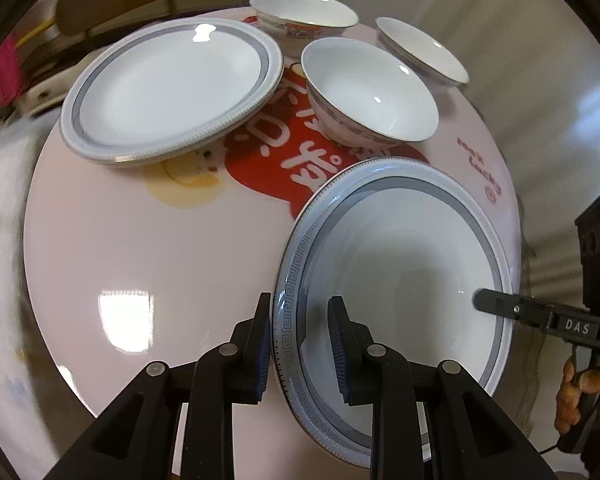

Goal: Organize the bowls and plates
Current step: 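Lift and carry the left tool's plate toward the stack while the right tool carries its plate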

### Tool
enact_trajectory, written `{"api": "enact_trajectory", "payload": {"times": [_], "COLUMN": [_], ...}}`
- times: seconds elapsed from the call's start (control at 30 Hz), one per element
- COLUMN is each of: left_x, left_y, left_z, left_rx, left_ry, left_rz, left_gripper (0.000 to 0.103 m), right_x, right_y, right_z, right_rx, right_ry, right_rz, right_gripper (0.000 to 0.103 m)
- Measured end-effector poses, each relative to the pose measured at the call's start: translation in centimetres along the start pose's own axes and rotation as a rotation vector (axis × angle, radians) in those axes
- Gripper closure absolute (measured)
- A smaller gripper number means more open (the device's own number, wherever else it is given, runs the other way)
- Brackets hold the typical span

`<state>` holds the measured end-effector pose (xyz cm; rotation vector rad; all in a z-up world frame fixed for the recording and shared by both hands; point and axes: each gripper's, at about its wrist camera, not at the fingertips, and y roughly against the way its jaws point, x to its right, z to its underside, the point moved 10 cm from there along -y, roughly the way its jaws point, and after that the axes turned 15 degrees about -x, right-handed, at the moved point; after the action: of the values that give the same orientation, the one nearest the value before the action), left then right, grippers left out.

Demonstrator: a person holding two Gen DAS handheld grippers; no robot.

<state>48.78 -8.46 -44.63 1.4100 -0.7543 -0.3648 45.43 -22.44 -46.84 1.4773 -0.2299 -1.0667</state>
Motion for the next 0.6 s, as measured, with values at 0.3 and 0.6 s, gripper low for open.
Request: {"api": "enact_trajectory", "payload": {"times": [0.3, 0.6], "left_x": [-3.8, -4.5], "left_y": [1.5, 2.9], "left_z": [0.1, -0.4], "left_rx": [-0.046, -0.038], "left_ry": [-0.172, -0.2], "left_rz": [-0.011, -0.043], "left_gripper": [0.081, 0.081], "right_x": [-3.7, -4.9], "right_y": [-2.8, -3.6], "right_z": [3.4, 3.3], "right_rx": [0.079, 0.079], "right_ry": [-0.175, -0.165], "right_rz": [-0.04, -0.073], "right_gripper": [0.083, 0.083]}}
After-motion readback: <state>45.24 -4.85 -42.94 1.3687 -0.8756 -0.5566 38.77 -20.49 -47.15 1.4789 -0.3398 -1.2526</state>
